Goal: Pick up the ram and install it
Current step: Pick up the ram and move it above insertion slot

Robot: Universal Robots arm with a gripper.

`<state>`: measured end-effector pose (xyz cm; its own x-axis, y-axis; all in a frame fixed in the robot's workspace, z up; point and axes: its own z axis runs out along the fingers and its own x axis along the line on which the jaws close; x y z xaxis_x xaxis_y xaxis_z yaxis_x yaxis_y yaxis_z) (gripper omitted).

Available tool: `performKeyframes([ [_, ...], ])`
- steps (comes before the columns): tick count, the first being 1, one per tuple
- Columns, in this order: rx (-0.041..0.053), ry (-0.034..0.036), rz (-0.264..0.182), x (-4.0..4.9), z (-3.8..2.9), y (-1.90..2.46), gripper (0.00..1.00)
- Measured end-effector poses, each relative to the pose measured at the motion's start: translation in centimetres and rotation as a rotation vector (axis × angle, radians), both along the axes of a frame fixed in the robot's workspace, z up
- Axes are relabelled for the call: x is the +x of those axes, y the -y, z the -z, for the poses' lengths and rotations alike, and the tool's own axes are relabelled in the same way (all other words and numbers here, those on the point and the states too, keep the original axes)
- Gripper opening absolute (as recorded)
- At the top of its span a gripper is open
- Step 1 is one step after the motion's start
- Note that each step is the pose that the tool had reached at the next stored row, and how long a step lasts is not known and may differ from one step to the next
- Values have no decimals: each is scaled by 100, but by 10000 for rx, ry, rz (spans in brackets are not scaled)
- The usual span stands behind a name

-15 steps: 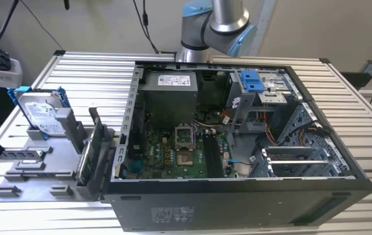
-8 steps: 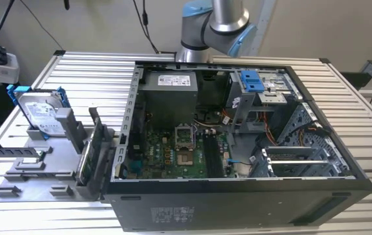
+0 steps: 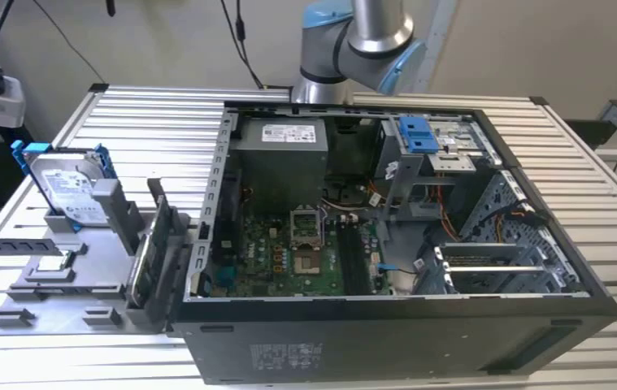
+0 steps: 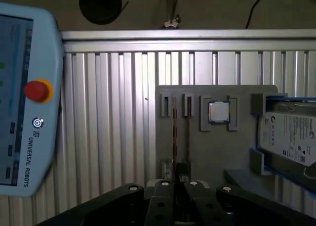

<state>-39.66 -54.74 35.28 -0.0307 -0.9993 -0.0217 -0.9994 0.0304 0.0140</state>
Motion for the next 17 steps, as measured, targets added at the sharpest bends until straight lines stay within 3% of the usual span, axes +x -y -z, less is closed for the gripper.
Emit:
performKeyframes([
  [17,1,1,1,-1,-222,0,14],
])
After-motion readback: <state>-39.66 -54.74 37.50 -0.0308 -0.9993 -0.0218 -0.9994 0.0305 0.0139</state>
